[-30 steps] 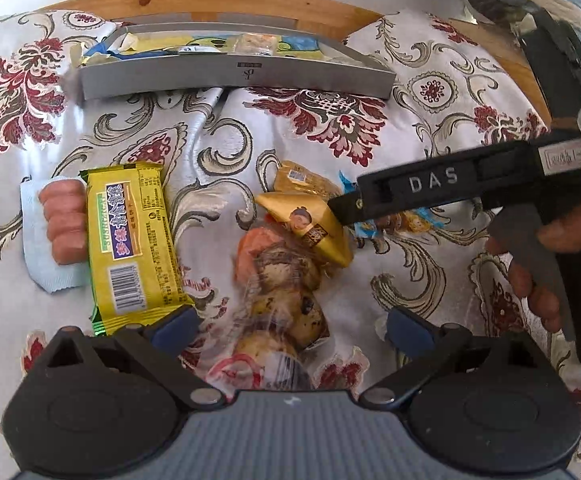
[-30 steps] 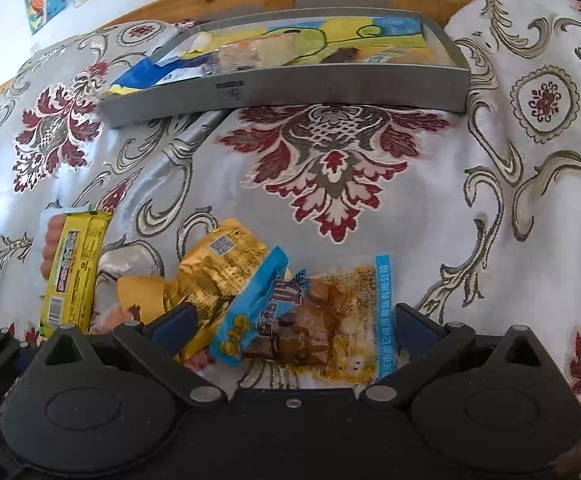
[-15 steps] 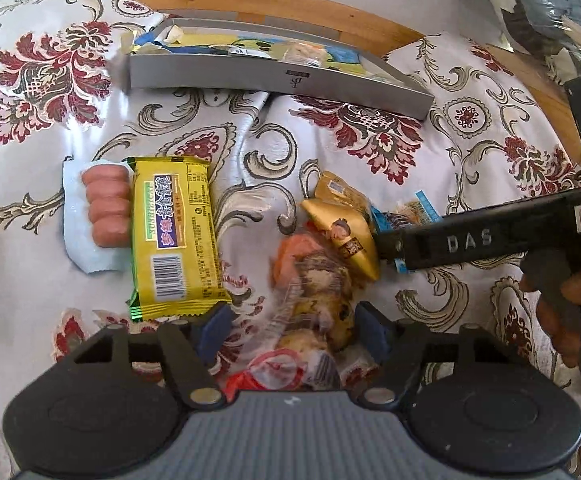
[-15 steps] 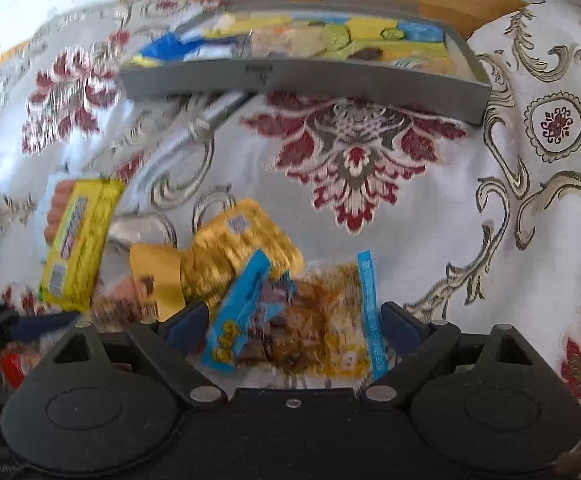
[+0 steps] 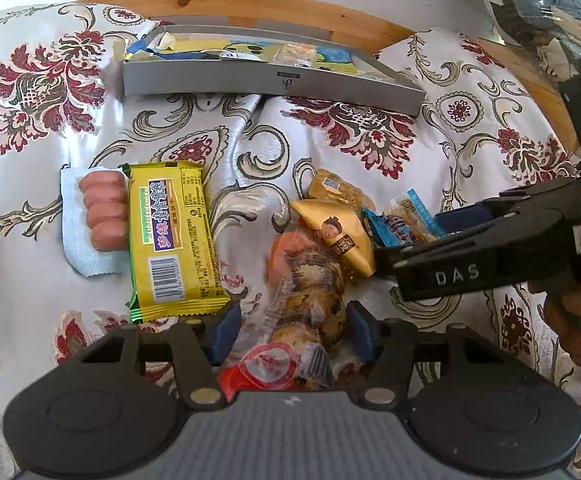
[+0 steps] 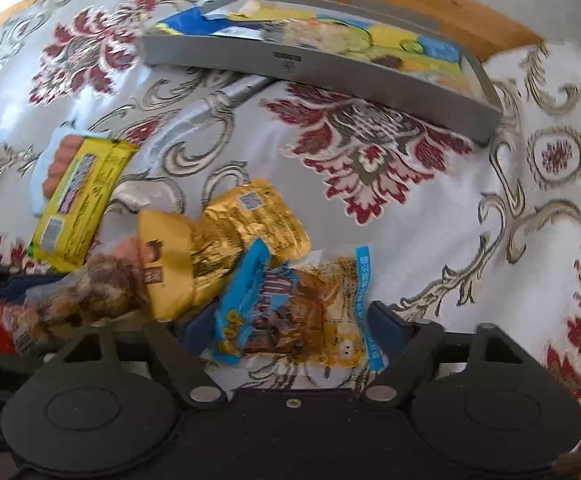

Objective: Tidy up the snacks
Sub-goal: 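Lower the left tool onto the clear cake bag while the right tool lowers onto the blue jerky pack, then grasp the cake bag with the left tool while the right tool grasps the blue jerky pack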

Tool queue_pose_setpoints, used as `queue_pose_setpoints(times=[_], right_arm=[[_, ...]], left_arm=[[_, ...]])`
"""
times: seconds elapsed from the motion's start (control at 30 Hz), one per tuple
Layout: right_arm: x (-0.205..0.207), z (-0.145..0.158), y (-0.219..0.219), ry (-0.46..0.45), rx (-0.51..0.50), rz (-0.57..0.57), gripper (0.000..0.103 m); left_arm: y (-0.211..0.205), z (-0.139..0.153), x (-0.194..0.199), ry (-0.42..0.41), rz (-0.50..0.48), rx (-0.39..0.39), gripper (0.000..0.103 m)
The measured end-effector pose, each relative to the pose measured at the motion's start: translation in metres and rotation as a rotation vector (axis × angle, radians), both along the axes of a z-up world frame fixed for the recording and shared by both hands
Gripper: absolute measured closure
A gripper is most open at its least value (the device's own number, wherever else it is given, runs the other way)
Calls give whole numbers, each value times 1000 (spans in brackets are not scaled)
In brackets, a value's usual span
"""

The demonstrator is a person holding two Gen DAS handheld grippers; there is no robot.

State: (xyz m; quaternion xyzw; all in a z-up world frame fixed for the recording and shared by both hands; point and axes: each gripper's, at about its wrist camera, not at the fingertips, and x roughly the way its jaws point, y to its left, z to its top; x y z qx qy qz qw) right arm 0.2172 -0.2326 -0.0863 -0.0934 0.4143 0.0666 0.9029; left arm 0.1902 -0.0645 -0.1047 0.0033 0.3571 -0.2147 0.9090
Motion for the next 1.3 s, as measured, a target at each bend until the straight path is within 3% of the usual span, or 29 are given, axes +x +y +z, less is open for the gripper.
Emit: queue_pose_setpoints(times=[0.1, 0.4, 0.6, 0.83, 0.97, 1.1, 1.17, 1.2, 1.3], right_arm=[[-3, 0, 3, -1, -5, 16, 34], [4, -1, -12, 35, 110, -41, 35], [2, -3, -8, 26, 73, -17, 42], [8, -9, -17, 10, 120, -28, 30], [9, -11, -16, 5, 115, -28, 30], [7, -8, -18, 0, 115, -52, 46], [4, -6, -19, 1, 121, -59, 62], [2, -5, -19, 0, 126, -61, 80], [-2, -2, -15, -11, 90, -47, 85]], left_arm=[[0, 1, -1, -3, 1, -1, 45], [-1, 4, -7, -26, 17, 3, 48], [-1, 6, -14, -48, 30, -3, 59], [1, 11, -20, -68, 28, -26, 69], [1, 12, -24, -81, 39, -29, 70], [2, 14, -27, -82, 43, -39, 71], [1, 16, -31, -100, 48, -39, 74], [0, 17, -34, -116, 48, -36, 75], [-4, 21, -41, -161, 34, -12, 77]])
